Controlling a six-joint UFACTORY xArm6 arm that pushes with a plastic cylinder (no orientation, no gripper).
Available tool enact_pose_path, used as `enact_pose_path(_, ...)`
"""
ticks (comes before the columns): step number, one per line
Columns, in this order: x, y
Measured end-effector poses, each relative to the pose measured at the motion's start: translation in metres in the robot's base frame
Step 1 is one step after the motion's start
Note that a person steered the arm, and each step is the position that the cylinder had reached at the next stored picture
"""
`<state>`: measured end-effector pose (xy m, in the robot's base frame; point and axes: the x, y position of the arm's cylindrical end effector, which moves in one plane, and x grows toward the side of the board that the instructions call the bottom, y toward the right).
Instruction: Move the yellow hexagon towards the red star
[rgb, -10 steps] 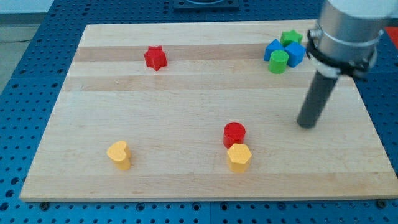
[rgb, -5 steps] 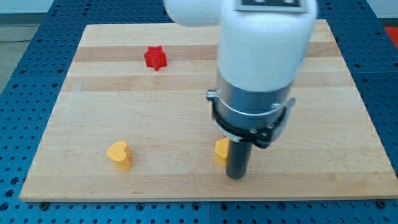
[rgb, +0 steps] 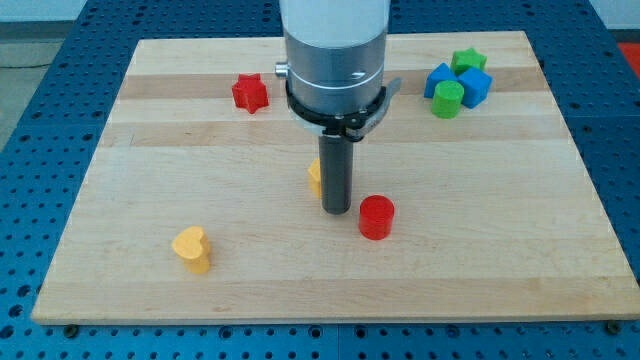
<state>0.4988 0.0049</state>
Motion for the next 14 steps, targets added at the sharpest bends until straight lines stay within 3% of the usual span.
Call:
enact_pose_path(5, -0.091, -0.053)
enact_pose_path(7, -0.08, -0.07)
enact_pose_path(9, -0.099, -0.085)
enact_pose_path(14, -0.095, -0.06)
